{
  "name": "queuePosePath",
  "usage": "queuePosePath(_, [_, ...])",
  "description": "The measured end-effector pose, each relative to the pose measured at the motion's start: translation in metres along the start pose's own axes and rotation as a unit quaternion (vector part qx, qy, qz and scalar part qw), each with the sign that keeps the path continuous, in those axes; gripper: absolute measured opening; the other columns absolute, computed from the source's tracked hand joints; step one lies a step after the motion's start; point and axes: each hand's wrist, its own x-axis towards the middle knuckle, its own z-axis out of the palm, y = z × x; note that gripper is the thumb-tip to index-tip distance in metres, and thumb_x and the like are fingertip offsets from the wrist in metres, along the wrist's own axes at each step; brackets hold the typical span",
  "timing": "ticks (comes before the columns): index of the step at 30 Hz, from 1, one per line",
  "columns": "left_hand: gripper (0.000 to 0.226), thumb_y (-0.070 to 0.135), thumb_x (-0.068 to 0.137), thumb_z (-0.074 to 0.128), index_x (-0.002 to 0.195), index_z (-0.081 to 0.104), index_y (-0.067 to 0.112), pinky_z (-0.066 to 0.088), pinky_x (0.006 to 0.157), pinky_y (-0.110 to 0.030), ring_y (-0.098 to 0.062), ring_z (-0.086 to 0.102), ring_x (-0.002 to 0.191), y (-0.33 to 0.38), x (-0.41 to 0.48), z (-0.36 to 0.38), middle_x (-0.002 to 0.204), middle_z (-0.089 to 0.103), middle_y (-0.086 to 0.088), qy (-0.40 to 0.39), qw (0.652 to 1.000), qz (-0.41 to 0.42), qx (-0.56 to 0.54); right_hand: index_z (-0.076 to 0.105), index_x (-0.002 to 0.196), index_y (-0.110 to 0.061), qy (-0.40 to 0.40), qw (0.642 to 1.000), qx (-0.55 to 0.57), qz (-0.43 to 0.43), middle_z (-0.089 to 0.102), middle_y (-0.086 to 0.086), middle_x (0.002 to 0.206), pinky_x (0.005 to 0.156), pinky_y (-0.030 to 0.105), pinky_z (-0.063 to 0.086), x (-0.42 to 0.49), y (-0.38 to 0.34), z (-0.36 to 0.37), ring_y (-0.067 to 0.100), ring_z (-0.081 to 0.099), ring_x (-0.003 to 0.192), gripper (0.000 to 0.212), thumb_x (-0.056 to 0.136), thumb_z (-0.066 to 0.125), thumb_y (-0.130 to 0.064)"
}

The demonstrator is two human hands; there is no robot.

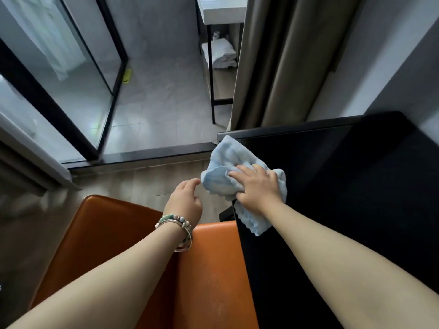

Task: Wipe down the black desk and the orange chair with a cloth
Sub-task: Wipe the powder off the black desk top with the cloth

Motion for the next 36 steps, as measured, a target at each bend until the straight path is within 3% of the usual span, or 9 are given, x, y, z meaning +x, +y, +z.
queuePosePath(9, [0.044, 0.009, 0.090, 0.040, 0.134, 0.043, 0.019, 0.027, 0.085, -0.018, -0.019, 0.043, 0.123, -0.006, -0.088, 0.003, 0.140, 0.042, -0.001, -0.043, 0.998, 0.037, -0.034, 0.040, 0.127, -0.047, 0.002, 0.999, 0.023, 0.039, 0.032, -0.025, 0.142, 0.101, 0.038, 0.018, -0.141, -0.036, 0.016, 0.014, 0.028, 0.127, 0.046, 0.082, 0.047, -0.040])
queuePosePath(13, [0.045, 0.009, 0.089, 0.042, 0.133, 0.044, 0.019, 0.033, 0.087, -0.021, -0.019, 0.046, 0.121, -0.024, -0.142, 0.000, 0.140, 0.043, -0.001, -0.052, 0.997, 0.054, -0.023, 0.045, 0.125, -0.043, 0.009, 0.998, 0.016, 0.061, 0.036, -0.023, 0.139, 0.097, 0.037, 0.020, -0.212, -0.067, 0.026, 0.016, 0.031, 0.124, 0.042, 0.084, 0.048, -0.036])
queuePosePath(18, [0.047, 0.006, 0.088, 0.043, 0.134, 0.045, 0.017, 0.035, 0.094, -0.023, -0.021, 0.045, 0.123, -0.049, -0.216, -0.012, 0.139, 0.044, -0.003, -0.059, 0.994, 0.090, -0.020, 0.056, 0.110, -0.027, -0.046, 0.999, -0.007, 0.029, 0.053, -0.007, 0.119, 0.093, 0.039, 0.024, -0.295, -0.126, 0.040, 0.021, 0.038, 0.118, 0.026, 0.085, 0.050, -0.026])
queuePosePath(22, [0.048, 0.007, 0.088, 0.043, 0.134, 0.044, 0.021, 0.041, 0.089, -0.028, -0.022, 0.050, 0.117, -0.060, -0.267, -0.023, 0.139, 0.043, -0.001, -0.057, 0.993, 0.102, -0.017, 0.056, 0.110, -0.026, -0.080, 0.994, 0.058, 0.045, 0.056, 0.000, 0.115, 0.085, 0.038, 0.027, -0.348, -0.168, 0.051, 0.024, 0.042, 0.115, 0.030, 0.081, 0.052, -0.018])
queuePosePath(26, [0.044, 0.010, 0.090, 0.045, 0.133, 0.046, 0.019, 0.039, 0.091, -0.027, -0.024, 0.049, 0.118, -0.053, -0.306, -0.031, 0.138, 0.045, -0.003, -0.052, 0.990, 0.130, -0.024, 0.053, 0.118, -0.032, 0.024, 0.996, 0.053, 0.073, 0.054, -0.009, 0.122, 0.089, 0.037, 0.026, -0.393, -0.173, 0.041, 0.021, 0.039, 0.117, 0.036, 0.083, 0.048, -0.024])
queuePosePath(30, [0.042, 0.014, 0.091, 0.047, 0.132, 0.047, 0.015, 0.036, 0.097, -0.027, -0.025, 0.047, 0.121, -0.032, -0.338, -0.026, 0.136, 0.047, -0.007, -0.051, 0.986, 0.158, -0.033, 0.055, 0.114, -0.034, 0.169, 0.963, 0.101, 0.183, 0.056, -0.016, 0.114, 0.085, 0.033, 0.025, -0.435, -0.143, 0.005, 0.017, 0.043, 0.111, 0.034, 0.082, 0.049, -0.027])
queuePosePath(33, [0.040, 0.019, 0.092, 0.048, 0.132, 0.046, 0.018, 0.038, 0.094, -0.028, -0.023, 0.049, 0.119, -0.014, -0.361, -0.013, 0.136, 0.047, -0.005, -0.050, 0.985, 0.158, -0.037, 0.054, 0.113, -0.031, 0.207, 0.929, 0.152, 0.267, 0.055, -0.020, 0.107, 0.084, 0.032, 0.025, -0.473, -0.109, -0.012, 0.015, 0.043, 0.109, 0.035, 0.079, 0.049, -0.023])
queuePosePath(36, [0.041, 0.020, 0.091, 0.049, 0.132, 0.046, 0.019, 0.037, 0.095, -0.028, -0.022, 0.048, 0.120, 0.004, -0.383, 0.008, 0.135, 0.048, -0.004, -0.065, 0.984, 0.161, -0.034, 0.056, 0.106, -0.028, 0.227, 0.898, 0.185, 0.329, 0.046, -0.022, 0.085, 0.085, 0.032, 0.032, -0.516, -0.081, -0.017, 0.016, 0.045, 0.106, 0.028, 0.078, 0.052, -0.025])
